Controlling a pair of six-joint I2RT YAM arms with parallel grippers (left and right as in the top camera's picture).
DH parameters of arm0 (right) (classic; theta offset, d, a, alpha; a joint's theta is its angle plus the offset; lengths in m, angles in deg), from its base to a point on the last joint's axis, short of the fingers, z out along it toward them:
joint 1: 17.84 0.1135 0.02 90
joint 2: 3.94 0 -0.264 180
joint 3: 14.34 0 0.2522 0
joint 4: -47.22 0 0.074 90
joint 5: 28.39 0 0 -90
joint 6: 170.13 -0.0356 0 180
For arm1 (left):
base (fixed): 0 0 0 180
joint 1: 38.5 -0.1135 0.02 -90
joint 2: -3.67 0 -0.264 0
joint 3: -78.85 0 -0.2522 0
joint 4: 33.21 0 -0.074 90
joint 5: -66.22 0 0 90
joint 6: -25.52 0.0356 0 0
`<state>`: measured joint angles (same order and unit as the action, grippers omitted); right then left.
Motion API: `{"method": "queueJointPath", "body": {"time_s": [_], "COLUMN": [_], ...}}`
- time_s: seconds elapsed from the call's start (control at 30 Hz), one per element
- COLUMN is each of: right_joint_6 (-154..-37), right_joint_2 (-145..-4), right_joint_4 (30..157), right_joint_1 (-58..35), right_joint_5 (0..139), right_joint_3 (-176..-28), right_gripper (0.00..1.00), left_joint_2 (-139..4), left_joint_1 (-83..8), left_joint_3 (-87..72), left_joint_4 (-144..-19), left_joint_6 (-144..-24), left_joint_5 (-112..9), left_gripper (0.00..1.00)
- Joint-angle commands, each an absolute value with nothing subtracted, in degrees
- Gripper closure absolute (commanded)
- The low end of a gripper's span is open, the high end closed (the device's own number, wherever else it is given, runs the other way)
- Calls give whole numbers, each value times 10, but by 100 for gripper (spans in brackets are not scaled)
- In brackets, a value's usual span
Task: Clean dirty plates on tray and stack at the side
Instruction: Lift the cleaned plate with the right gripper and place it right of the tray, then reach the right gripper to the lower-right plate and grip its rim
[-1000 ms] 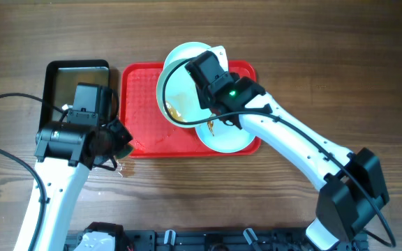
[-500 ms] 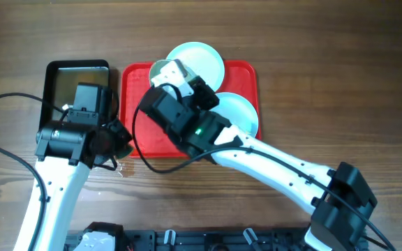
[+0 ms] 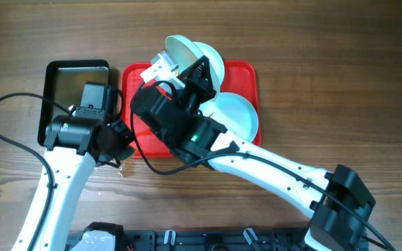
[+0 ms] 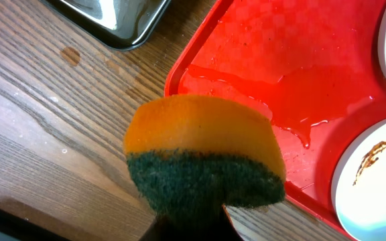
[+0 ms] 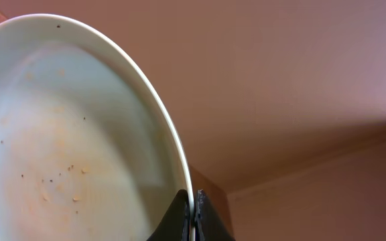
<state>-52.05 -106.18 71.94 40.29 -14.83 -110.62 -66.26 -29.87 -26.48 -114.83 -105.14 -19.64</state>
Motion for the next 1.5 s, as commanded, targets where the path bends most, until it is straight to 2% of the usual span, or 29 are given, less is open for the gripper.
{"method": "queueJointPath", "body": {"time_s": [0.0,0.07,0.13,0.17,0.23,0.27,0.4,0.5,0.6,0.67,0.7,0.77,0.87,0.9,0.93,1.03,1.13,1.23,1.33,1.37,1.4,1.43,1.47], "right_joint_6": [-515,-617,-653,-661,-670,-637,-589,-618,-721,-833,-940,-1076,-1077,-1077,-1075,-1071,-1071,-1071,-1053,-1044,-1042,-1041,-1040], "right_joint_2": [-1054,-1054,-1062,-1065,-1065,-1060,-1034,-995,-965,-952,-941,-903,-852,-834,-832,-844,-863,-888,-921,-931,-938,-938,-938], "right_joint_4": [701,741,826,834,804,765,630,603,679,788,872,939,929,943,969,1071,1073,1034,1004,998,993,992,991], "right_joint_1": [417,425,434,434,434,434,429,408,381,367,345,258,144,68,16,-127,-239,-302,-316,-316,-316,-316,-316], "right_joint_5": [-193,-168,-51,-63,-165,-178,-177,-177,-149,-44,65,270,487,594,631,627,638,638,637,636,648,669,712], "right_joint_3": [-1108,-1094,-1067,-1054,-1046,-1047,-1047,-1047,-1047,-1047,-1047,-1047,-1047,-1047,-1047,-1035,-988,-926,-897,-897,-897,-897,-898], "right_gripper": [96,96,96,96,96,96,96,96,96,96,96,96,96,96,95,96,96,96,95,91,48,19,2], "left_joint_2": [-664,-664,-664,-664,-664,-664,-664,-664,-664,-664,-664,-664,-664,-664,-664,-664,-664,-664,-664,-664,-664,-664,-664], "left_joint_1": [-301,-301,-301,-301,-301,-301,-301,-301,-301,-301,-301,-301,-301,-301,-301,-301,-301,-301,-301,-301,-301,-301,-301], "left_joint_3": [-268,-268,-268,-268,-268,-268,-268,-268,-268,-268,-268,-268,-268,-268,-268,-268,-268,-268,-268,-268,-268,-268,-268], "left_joint_4": [-1145,-1145,-1145,-1145,-1145,-1145,-1147,-1147,-1147,-1147,-1147,-1147,-1147,-1147,-1147,-1147,-1146,-1145,-1145,-1145,-1145,-1145,-1145], "left_joint_6": [-1054,-1054,-1054,-1054,-1054,-1054,-1054,-1054,-1054,-1054,-1054,-1054,-1054,-1054,-1054,-1054,-1054,-1054,-1054,-1054,-1054,-1054,-1054], "left_joint_5": [-201,-201,-201,-201,-201,-201,-201,-201,-201,-201,-201,-201,-201,-201,-201,-201,-202,-206,-206,-206,-206,-206,-206], "left_gripper": [96,96,96,96,96,96,96,96,96,96,96,96,96,96,96,96,96,96,96,96,96,96,96]}}
